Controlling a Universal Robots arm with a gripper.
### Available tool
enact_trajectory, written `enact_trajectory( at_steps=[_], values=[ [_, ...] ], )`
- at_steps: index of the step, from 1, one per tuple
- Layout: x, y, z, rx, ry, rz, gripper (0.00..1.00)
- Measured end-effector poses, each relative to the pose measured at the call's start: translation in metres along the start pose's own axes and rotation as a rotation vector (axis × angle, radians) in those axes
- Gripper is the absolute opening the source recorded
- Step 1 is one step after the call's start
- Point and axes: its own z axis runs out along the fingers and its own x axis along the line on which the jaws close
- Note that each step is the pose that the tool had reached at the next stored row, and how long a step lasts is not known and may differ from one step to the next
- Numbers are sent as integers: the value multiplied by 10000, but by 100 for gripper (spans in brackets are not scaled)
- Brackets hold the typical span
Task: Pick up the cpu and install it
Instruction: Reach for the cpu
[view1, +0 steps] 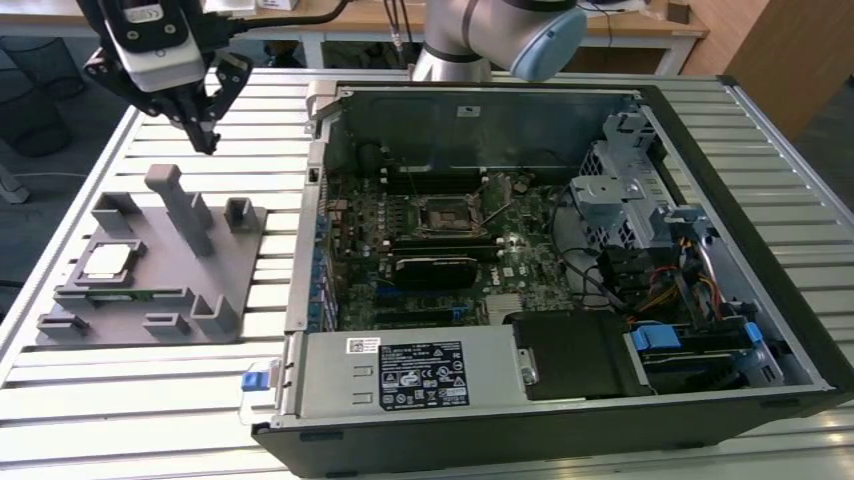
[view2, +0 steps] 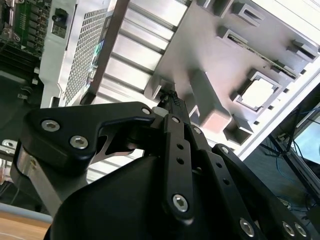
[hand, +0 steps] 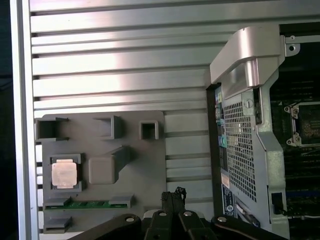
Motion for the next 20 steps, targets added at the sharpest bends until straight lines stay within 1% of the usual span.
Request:
enact_trajectory(
  at_steps=[20],
  values=[
    [286,-23,68,6,81,3,11]
  ],
)
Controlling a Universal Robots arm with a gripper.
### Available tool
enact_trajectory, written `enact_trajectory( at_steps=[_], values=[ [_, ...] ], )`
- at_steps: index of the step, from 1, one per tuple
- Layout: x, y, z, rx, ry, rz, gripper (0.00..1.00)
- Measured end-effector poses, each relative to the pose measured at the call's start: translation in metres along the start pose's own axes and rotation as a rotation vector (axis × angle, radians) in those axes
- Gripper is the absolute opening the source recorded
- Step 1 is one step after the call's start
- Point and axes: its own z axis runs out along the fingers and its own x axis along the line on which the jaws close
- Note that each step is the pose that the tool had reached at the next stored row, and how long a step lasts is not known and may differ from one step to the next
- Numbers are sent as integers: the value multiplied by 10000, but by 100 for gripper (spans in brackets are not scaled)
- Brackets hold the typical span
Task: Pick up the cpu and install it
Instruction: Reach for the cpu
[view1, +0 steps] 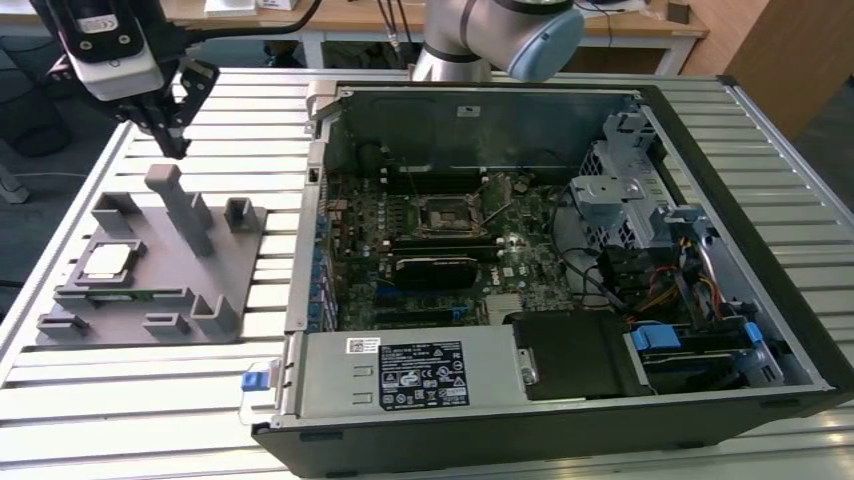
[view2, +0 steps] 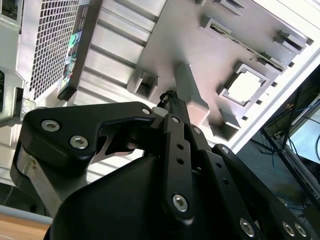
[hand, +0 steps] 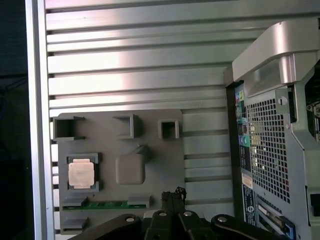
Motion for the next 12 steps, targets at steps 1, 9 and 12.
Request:
enact_trajectory(
  at_steps=[1,9,12],
  values=[
    [14,-1,4,0,4,0,11],
    [141,-11,33,2,30,2,11],
    [190,-15,44,3,40,2,11]
  ],
)
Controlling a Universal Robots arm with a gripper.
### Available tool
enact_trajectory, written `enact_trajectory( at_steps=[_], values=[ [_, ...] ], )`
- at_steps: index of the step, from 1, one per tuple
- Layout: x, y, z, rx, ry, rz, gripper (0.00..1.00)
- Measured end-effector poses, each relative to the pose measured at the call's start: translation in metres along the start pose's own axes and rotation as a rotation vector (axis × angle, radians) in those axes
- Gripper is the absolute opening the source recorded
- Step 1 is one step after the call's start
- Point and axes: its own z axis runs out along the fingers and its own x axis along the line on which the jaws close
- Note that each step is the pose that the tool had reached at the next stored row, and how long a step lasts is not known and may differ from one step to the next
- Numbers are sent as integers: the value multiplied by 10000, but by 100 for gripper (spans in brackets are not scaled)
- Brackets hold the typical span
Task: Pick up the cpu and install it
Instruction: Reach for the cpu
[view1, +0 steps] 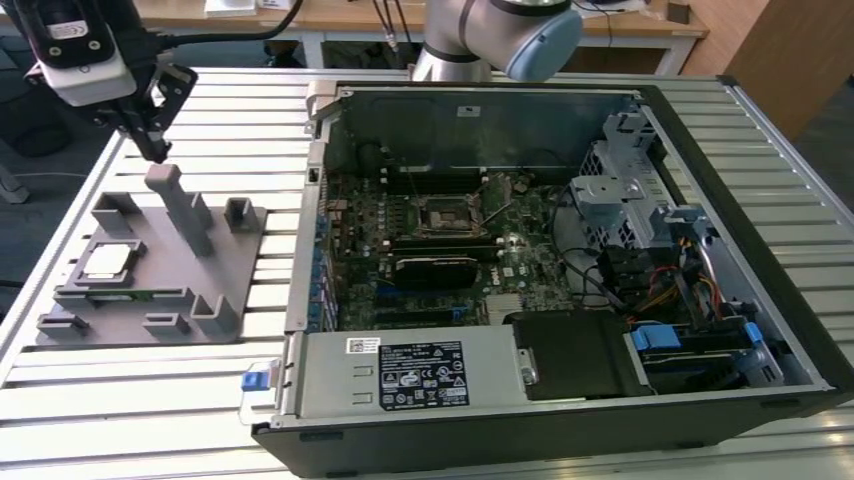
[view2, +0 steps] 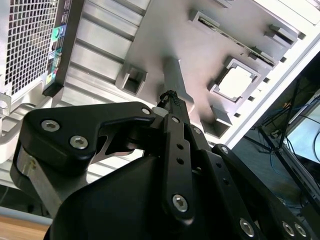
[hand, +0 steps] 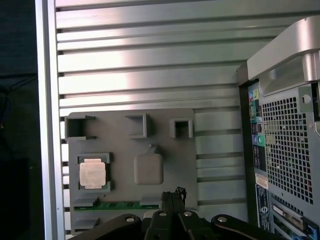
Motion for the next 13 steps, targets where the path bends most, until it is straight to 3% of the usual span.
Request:
enact_trajectory(
  at_steps=[13],
  values=[
    [206,-17,47,4,52,2,11]
  ],
)
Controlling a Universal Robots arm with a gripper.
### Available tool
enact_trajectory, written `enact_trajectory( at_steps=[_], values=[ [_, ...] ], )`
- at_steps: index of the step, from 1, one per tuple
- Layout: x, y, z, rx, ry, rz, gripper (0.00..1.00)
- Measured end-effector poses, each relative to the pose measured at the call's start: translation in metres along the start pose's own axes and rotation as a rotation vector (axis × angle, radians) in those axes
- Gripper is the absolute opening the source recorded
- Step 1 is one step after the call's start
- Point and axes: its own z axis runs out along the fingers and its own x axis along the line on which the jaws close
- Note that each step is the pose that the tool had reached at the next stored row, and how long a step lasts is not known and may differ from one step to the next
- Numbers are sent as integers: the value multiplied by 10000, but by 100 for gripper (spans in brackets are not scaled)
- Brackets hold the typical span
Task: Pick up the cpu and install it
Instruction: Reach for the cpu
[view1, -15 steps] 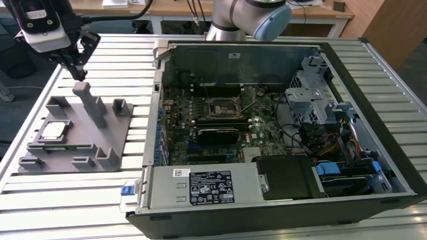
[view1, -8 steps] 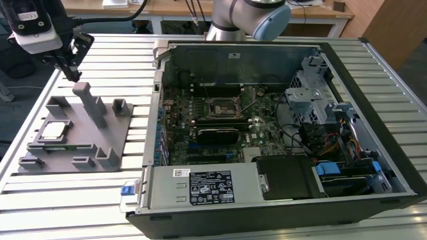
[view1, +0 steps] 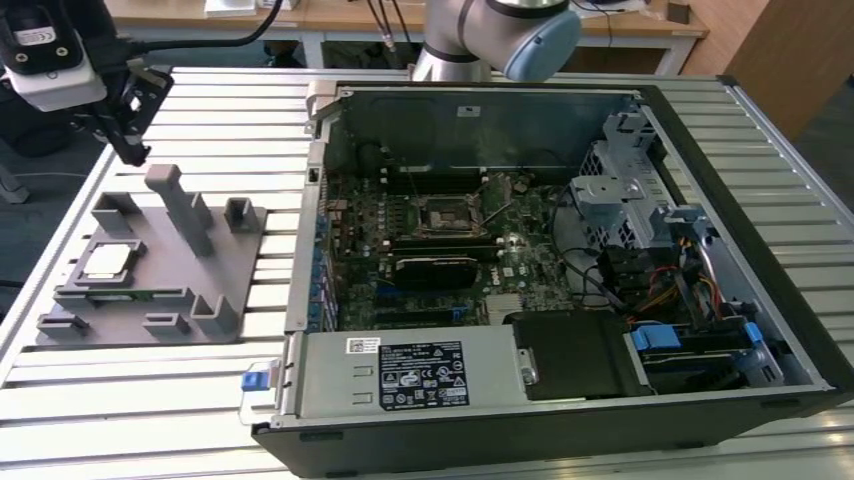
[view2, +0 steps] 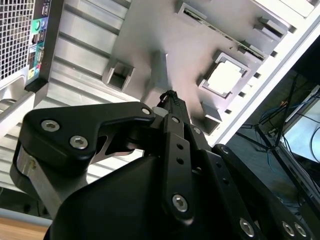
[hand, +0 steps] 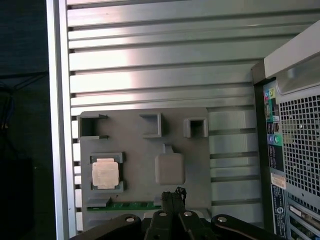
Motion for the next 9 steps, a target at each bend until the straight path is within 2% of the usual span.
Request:
enact_trajectory(
  at_steps=[5,9],
  values=[
    [73,-6,17,2,27,1,11],
    [159,-14,34,2,39,2,11]
  ],
)
